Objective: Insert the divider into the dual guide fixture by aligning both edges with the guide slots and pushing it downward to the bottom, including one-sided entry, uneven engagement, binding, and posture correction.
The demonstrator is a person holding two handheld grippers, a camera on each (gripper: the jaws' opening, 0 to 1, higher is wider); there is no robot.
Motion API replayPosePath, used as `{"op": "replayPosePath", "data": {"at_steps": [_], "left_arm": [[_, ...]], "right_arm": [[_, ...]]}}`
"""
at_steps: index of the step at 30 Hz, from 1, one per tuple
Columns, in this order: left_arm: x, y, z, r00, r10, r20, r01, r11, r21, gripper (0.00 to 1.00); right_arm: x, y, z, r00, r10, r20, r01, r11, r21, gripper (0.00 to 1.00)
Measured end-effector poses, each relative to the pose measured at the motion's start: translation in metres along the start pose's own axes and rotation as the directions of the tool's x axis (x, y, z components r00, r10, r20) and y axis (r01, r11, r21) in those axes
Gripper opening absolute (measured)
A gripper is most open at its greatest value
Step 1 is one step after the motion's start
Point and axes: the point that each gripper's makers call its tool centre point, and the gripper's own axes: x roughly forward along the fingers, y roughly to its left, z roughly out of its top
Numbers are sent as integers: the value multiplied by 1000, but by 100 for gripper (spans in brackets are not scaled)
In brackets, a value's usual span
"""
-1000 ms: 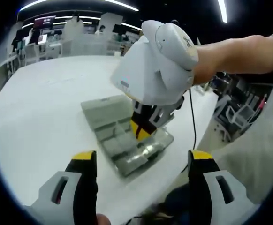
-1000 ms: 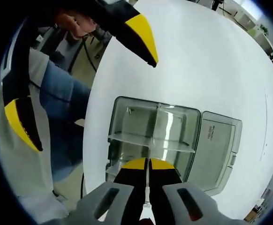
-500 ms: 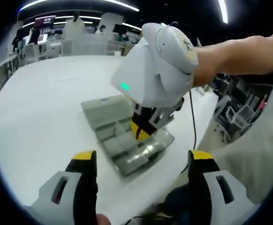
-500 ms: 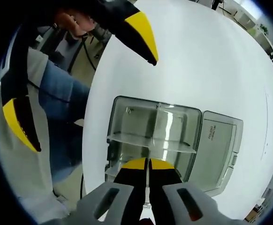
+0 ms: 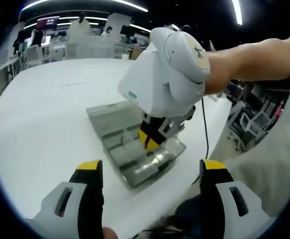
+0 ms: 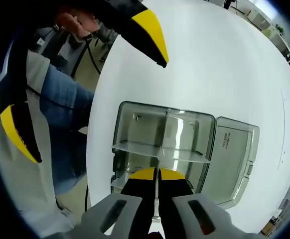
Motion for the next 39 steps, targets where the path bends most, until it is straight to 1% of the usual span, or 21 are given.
{"op": "replayPosePath", "data": {"at_steps": [18, 29, 39], "left_arm": [[3, -1, 1, 1000, -4, -3, 4, 1000, 1, 77], [3, 1, 1, 1000, -4, -8, 4, 1000, 1, 76], [3, 1, 1, 1000, -4, -12, 4, 1000, 2, 76]], "right_arm": [[2, -1, -1, 1000, 13, 9, -13, 1000, 14, 0], [-4, 5, 1, 999, 32, 29, -33, 999, 36, 0], [1, -1, 0, 998, 49, 40, -50, 998, 47, 0]]}}
